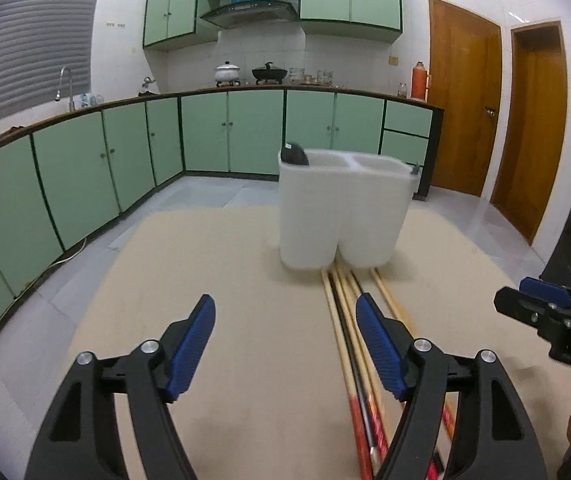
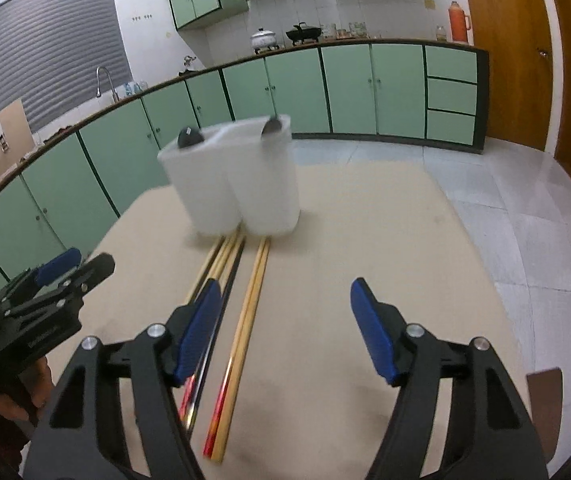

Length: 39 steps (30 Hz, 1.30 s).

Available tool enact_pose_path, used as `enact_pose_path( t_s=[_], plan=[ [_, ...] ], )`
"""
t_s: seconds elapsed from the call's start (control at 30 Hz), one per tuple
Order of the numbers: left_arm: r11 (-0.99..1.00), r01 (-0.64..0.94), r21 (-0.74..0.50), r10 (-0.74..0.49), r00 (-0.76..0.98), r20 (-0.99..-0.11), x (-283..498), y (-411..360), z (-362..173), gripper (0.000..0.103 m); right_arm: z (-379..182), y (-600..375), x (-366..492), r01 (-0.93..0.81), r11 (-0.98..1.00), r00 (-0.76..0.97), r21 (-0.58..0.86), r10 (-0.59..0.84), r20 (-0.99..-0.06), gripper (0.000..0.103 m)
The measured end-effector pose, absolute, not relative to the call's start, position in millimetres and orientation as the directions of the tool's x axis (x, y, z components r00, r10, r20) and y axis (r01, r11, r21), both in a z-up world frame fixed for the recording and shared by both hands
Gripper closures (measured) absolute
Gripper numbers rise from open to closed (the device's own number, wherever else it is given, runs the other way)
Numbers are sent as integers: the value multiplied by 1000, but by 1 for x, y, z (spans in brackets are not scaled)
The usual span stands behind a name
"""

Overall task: Organize utensils
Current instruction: 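Drop both spoons into the white holder and open both tools, then grasp a wooden chopstick with the right tool while the left tool grasps a red chopstick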

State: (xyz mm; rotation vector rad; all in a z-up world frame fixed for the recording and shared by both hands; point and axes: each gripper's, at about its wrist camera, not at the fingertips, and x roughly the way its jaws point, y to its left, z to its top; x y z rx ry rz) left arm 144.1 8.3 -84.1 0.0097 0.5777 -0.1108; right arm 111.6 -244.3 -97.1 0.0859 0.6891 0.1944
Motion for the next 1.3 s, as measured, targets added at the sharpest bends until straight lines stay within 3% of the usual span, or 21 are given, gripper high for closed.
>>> enact_pose_path(
  t_s=[0.4, 0.93, 1.3],
  plan=[
    [986, 166, -19, -127, 670, -732, 125, 7, -123, 34, -135, -223, 87, -203, 971, 622, 127, 228, -749, 51],
    [979, 202, -22, -143, 610, -779, 133, -5, -135, 35, -143, -218, 91, -227, 970, 585, 82, 203, -785, 56],
    [989, 143, -21, -106, 618, -779, 132, 15, -133, 36, -138, -242, 88, -171, 979, 603, 107, 190, -775, 57]
  ],
)
